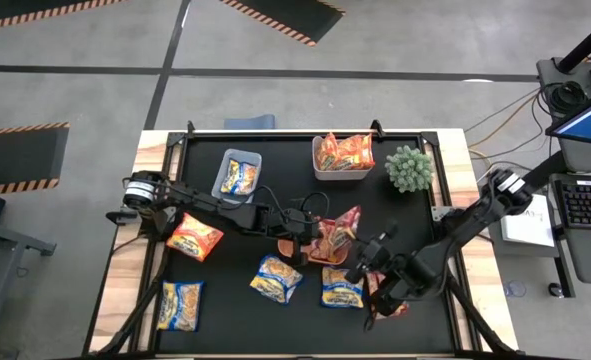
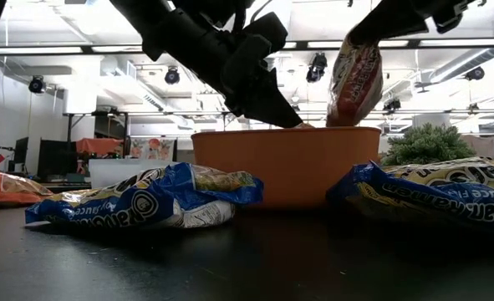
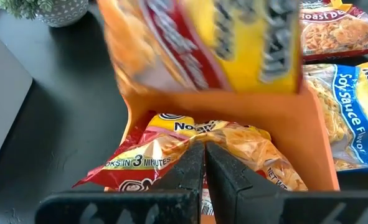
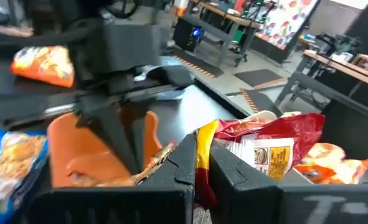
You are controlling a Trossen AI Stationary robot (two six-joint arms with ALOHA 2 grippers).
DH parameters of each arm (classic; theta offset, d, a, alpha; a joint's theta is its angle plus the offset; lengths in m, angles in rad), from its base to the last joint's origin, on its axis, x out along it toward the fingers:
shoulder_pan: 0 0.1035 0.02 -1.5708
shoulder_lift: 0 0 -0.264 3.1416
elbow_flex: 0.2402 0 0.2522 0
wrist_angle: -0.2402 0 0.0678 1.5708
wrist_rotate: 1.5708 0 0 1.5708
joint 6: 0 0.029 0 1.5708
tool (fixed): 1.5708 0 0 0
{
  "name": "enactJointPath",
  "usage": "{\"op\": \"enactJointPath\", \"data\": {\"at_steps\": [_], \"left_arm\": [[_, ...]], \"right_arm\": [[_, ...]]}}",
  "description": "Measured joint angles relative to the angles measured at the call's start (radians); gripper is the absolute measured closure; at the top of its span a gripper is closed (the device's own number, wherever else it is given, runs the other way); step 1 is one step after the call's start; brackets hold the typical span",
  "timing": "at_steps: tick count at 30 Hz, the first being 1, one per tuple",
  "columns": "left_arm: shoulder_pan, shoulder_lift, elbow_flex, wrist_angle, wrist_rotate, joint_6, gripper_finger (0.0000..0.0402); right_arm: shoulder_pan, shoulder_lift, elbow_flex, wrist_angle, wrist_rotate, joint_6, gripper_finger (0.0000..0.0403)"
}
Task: Sort Maruchan noodles
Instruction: Put the top red noodle packet into the orange bin
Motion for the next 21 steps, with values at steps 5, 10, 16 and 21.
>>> {"op": "enactJointPath", "data": {"at_steps": [5, 10, 16, 21], "left_arm": [[0.0, 0.0, 0.0, 0.0, 0.0, 0.0, 0.0402], [0.0, 0.0, 0.0, 0.0, 0.0, 0.0, 0.0402], [0.0, 0.0, 0.0, 0.0, 0.0, 0.0, 0.0402], [0.0, 0.0, 0.0, -0.001, 0.0, 0.0, 0.0402]], "right_arm": [[-0.016, 0.041, 0.0, 0.103, -0.063, -0.104, 0.0394], [-0.038, 0.076, 0.001, 0.105, -0.084, -0.101, 0.0394], [-0.059, 0.083, 0.012, 0.106, -0.084, -0.156, 0.0394], [-0.072, 0.082, 0.015, 0.106, -0.123, -0.201, 0.0394]]}}
